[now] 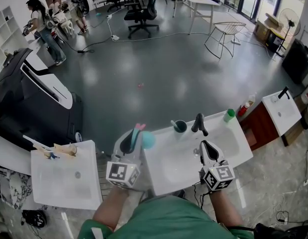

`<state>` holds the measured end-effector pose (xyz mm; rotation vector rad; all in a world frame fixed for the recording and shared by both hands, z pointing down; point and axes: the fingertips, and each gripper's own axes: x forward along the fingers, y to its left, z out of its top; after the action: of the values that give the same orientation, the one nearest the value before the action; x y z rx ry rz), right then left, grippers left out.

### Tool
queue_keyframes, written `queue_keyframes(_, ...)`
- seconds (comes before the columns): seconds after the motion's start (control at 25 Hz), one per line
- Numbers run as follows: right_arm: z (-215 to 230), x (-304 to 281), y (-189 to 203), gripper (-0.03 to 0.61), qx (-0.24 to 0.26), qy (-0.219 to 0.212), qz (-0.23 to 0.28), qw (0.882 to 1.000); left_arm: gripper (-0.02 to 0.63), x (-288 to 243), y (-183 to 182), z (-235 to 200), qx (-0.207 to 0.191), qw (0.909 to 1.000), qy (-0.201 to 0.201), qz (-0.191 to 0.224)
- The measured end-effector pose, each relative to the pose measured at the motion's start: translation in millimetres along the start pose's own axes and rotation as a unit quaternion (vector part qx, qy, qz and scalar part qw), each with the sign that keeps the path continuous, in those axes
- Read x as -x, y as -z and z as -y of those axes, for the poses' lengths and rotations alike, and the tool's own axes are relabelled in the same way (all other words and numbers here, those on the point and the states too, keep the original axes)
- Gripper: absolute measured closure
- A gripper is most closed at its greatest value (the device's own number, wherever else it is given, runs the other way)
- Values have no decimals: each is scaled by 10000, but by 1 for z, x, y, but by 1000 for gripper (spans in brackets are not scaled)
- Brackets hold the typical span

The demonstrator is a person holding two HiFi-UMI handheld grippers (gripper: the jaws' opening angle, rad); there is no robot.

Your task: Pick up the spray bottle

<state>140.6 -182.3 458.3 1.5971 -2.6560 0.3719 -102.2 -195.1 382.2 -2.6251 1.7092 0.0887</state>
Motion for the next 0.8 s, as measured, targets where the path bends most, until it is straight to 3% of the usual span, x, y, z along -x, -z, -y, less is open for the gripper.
queue_keyframes(0.8,-3,3,4,561,-25,-54,-74,10000,551,4,2,1,51,10000,-27,-35)
